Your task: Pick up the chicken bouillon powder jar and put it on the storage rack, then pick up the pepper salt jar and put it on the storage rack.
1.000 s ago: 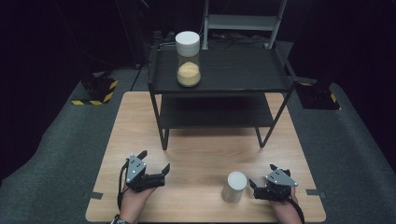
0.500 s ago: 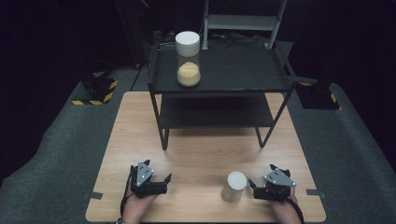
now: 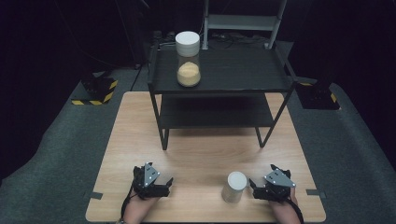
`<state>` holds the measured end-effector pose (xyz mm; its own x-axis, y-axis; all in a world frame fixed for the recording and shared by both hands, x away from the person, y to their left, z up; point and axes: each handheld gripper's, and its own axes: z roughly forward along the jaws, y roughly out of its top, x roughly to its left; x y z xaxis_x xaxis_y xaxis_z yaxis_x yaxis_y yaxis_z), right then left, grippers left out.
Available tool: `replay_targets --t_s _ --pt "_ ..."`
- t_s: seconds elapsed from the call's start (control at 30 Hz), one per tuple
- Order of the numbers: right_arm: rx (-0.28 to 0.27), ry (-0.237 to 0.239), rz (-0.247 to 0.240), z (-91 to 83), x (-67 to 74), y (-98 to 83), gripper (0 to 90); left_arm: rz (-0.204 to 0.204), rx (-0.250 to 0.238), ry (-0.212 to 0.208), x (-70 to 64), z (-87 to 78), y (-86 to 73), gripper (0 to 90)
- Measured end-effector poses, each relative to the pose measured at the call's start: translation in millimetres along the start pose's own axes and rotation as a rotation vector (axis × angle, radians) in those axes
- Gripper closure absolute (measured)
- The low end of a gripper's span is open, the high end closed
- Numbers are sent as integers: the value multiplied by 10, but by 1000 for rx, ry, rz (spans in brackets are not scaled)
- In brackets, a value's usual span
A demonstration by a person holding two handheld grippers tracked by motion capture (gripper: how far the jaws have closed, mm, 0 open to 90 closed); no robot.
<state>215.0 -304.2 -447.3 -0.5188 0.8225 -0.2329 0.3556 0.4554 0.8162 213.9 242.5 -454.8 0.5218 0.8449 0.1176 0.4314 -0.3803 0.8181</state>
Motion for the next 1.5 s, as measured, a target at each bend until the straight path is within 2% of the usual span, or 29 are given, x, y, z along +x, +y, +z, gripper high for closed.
replay_targets --t_s 0.1,0.23,0.37,0.5,0.67,0.73,0.9,1.0,1.17,1.33,1.5 --pt "-5 14 9 -8 -28 -11 2 10 3 0 -10 1 6 10" --pt "-26 7 22 -30 -29 -53 2 -2 14 2 -2 9 22 10" --pt "-37 21 21 -43 -52 -75 0 -8 17 0 5 11 28 10" --pt "-35 22 21 -42 -54 -72 0 15 20 1 -20 14 33 10" --pt "-41 29 2 -46 -53 -81 0 51 47 -4 -47 39 82 10" --pt "-55 36 -3 -57 -58 -106 0 55 51 8 -73 41 87 11" --pt "-61 43 3 -61 -76 -118 0 99 57 15 -129 48 97 11" --pt "-58 42 15 -61 -82 -116 0 110 58 21 -147 45 99 11" --pt "-60 34 18 -70 -64 -121 0 102 43 17 -135 14 60 11" --pt "-74 34 34 -73 -74 -142 0 67 36 11 -89 2 46 11" --pt "-112 26 55 -140 -94 -145 0 73 42 6 -83 7 57 11"
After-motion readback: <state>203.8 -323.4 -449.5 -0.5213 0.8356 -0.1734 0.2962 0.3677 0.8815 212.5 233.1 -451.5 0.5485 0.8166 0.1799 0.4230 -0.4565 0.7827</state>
